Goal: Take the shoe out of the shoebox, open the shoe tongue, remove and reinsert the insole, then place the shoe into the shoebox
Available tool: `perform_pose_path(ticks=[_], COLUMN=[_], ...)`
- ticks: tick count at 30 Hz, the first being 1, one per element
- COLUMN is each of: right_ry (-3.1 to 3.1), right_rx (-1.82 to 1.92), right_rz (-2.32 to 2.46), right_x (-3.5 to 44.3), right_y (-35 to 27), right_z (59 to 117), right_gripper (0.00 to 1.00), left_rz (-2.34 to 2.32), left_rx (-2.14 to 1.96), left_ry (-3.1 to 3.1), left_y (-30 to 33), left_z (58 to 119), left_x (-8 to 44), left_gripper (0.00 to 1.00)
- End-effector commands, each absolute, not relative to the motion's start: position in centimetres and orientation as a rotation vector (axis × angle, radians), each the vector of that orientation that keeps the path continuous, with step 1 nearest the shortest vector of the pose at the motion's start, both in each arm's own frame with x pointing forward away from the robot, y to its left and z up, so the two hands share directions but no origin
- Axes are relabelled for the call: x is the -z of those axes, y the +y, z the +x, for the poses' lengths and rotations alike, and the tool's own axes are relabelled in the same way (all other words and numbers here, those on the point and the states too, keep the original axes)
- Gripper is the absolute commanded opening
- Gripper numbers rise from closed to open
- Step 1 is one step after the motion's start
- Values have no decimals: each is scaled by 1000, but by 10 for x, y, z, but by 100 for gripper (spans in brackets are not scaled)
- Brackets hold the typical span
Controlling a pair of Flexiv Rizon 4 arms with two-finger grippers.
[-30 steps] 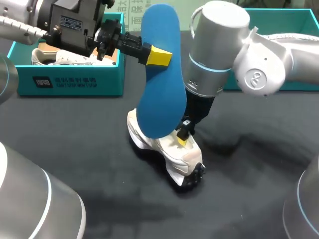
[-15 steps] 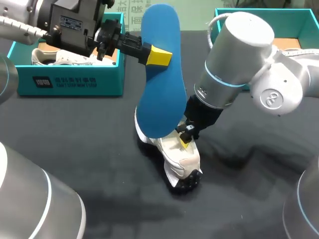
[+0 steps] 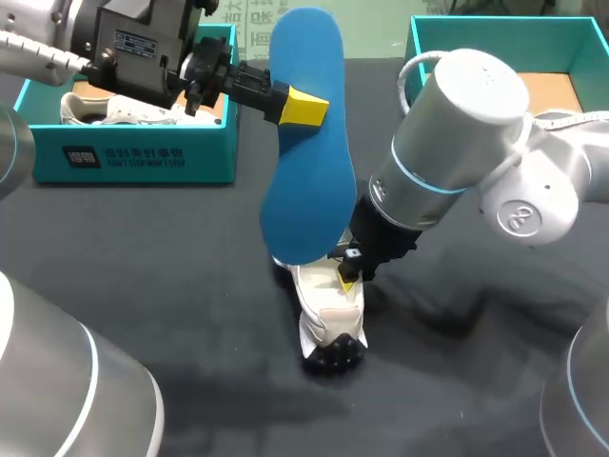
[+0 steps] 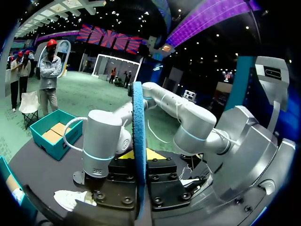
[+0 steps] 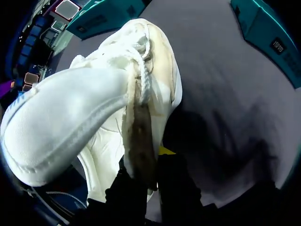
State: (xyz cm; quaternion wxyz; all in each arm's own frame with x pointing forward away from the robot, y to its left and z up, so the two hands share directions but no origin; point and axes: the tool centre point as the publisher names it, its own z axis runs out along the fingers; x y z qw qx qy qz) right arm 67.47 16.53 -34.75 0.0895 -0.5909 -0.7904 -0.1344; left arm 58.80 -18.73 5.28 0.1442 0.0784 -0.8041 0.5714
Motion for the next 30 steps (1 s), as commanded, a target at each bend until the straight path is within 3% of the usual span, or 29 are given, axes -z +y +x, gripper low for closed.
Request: perform_pose_path(ticks=[1, 30], right_ry=[-2331, -2241], right_rx=[447, 387], right_rz=[-1784, -1832], right_x=[359, 387], right_y=[163, 157], right_z=[672, 684], right_gripper=[0, 0], left_rz=[225, 225], left_rx=[-1643, -1643], left_ry=[-2320, -2320], left_y=[-189, -189], left_z=[589, 589], left_x=[-53, -53], left_gripper=[0, 0])
